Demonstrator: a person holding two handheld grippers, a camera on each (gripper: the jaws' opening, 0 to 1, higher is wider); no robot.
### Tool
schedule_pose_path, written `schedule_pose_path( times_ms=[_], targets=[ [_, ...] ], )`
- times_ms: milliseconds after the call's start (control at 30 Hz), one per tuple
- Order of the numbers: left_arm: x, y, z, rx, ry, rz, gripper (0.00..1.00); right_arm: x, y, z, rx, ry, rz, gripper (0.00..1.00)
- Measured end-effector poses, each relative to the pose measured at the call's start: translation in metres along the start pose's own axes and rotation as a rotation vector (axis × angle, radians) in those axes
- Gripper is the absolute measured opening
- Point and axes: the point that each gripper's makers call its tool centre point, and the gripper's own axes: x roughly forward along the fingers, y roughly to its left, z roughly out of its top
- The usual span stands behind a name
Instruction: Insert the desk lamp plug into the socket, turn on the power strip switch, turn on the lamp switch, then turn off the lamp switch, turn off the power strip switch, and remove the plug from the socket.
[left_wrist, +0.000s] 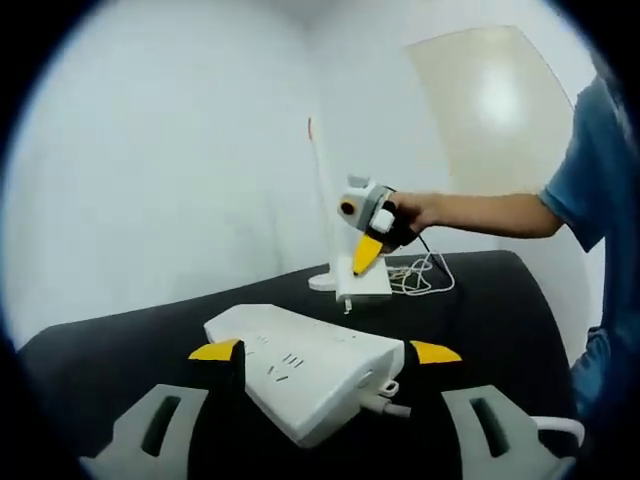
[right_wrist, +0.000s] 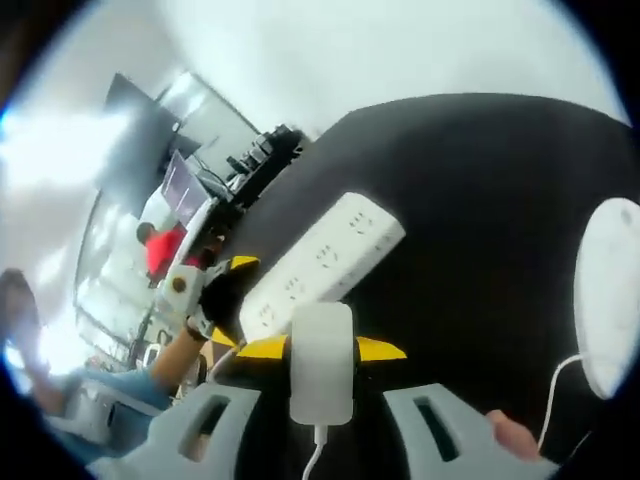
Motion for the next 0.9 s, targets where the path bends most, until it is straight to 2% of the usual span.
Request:
schedule_pose_path(
  times_ms=[100,267,400,467,500,667,900],
  targets=[
    [-0.001,0.001,0.001,-0.001,-0.005,0.004,0.62,0.001,-0.001,-0.003,0.022,-0.009,0.002,0.24],
    [-0.002,-0.001,0.002,-0.001,-0.002,0.003,0.61,0.0,-0.017,-0.002,0.047,0.001,-0.02,0.24],
    [-0.002,0.0,0.002,-0.002,-0.001,0.005,0.61,0.002,-0.015,-0.008,0.062,-0.004,-0.026,0.25],
    [-0.003,0.001,0.002,-0.001,0.001,0.005,0.6,0.001,-0.016,-0.005,0.032,-0.008,-0.04,0.25],
    [-0.003,0.001,0.002,0.0,0.003,0.006,0.6,0.001,-0.018,-0.004,-0.015,-0.006,-0.05,0.25],
    [-0.005,0.002,0.001,0.002,0.002,0.007,0.59,-0.003,-0.022,-0.003,-0.164,0.015,-0.165,0.27],
    [-0.005,0.003,0.001,0.0,0.002,0.009,0.59,-0.001,-0.017,-0.007,-0.196,0.038,-0.201,0.28]
  ],
)
